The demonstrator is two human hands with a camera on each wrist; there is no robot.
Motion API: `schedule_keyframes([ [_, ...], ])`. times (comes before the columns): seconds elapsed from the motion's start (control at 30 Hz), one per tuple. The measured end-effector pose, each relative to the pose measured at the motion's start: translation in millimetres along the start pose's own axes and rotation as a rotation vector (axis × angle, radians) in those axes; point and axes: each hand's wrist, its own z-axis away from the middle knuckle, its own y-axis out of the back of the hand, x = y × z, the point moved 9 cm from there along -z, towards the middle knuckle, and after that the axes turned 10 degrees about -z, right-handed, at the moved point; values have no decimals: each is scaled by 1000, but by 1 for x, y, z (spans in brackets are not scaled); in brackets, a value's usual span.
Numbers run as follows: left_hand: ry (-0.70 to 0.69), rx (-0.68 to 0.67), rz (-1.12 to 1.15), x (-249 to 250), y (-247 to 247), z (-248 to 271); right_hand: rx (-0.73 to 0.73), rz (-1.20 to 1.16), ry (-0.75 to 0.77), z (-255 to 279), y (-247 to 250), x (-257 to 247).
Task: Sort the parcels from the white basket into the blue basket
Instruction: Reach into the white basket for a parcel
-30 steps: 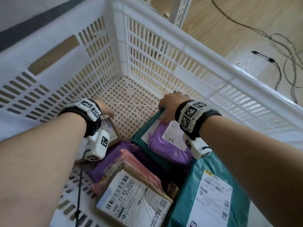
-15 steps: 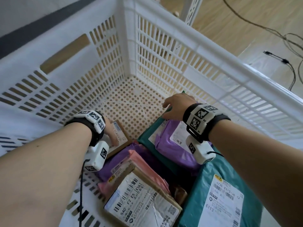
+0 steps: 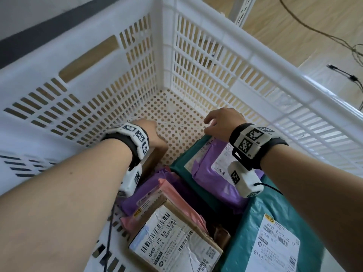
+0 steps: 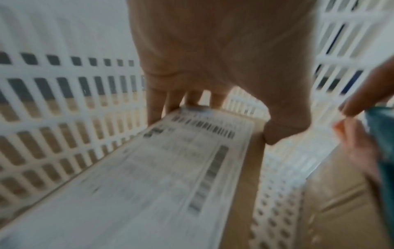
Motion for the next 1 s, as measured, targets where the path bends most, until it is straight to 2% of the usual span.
schedule_keyframes([
  [0.07, 37, 135, 177, 3, 28, -8, 43, -6, 8, 1, 10, 1],
  [0.13, 14, 198, 373, 21, 42, -12, 81, -10, 16, 4, 22, 4],
  [0.17, 11, 158, 407, 29, 38, -15, 92, -9, 17, 5, 26, 6],
  [0.3, 15, -188, 329, 49, -18, -28, 78, -14, -9, 10, 36, 17],
  [0.5, -47, -222, 314, 56, -16, -22, 73, -54, -22, 14, 40, 20],
  [0.63, -46, -186, 304, 53, -13, -19, 76, -83, -23, 15, 44, 19],
  [0.7, -19, -157, 378, 54, -12, -21, 97, -92, -25, 16, 47, 21],
  [0.8, 45, -82, 369, 52, 4, -14, 126, -121, -43, 22, 52, 28],
  [1.0, 6, 31, 301, 48, 44, 26, 157, -45, -46, 58, 74, 34],
])
